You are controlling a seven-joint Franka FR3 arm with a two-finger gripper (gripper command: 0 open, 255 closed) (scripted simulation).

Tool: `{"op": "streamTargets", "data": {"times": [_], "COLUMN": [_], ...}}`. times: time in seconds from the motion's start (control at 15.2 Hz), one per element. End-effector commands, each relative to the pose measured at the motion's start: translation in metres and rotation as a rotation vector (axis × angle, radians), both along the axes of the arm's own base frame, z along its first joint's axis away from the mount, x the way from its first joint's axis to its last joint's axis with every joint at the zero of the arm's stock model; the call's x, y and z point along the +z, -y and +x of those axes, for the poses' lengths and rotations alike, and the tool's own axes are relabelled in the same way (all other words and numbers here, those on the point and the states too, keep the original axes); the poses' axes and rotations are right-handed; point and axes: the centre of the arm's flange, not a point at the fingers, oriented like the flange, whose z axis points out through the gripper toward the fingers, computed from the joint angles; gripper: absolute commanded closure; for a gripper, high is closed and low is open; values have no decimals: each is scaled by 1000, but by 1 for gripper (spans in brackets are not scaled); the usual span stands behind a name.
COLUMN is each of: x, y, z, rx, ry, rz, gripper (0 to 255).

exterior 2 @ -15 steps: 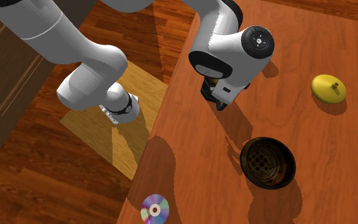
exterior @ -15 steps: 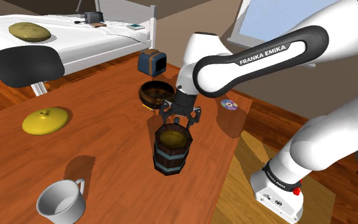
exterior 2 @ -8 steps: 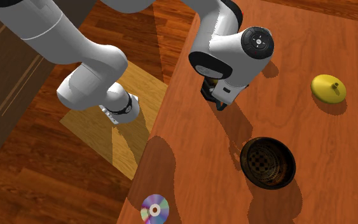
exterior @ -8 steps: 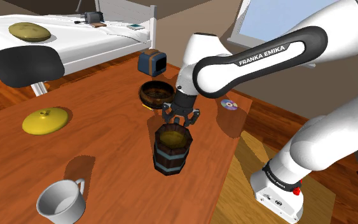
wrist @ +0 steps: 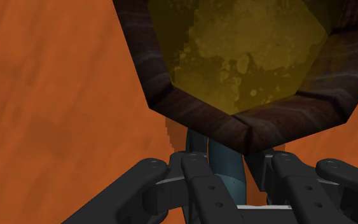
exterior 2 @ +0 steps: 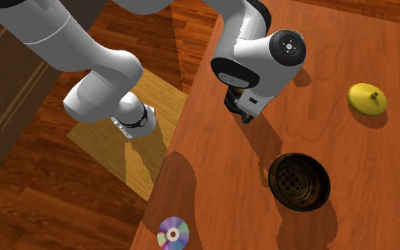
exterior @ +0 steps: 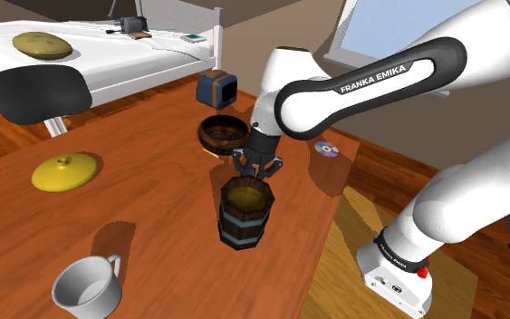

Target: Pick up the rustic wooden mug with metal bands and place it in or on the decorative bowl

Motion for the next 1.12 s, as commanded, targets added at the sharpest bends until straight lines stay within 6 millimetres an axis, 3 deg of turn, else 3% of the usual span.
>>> {"op": "streamTargets", "data": {"times": [0.0, 1.06], "x": [0, 84], "y": [0, 0], "z": [0, 0], "rx": [0, 0], "ry": [0, 0], "rz": [0, 0], "gripper": [255, 255]}}
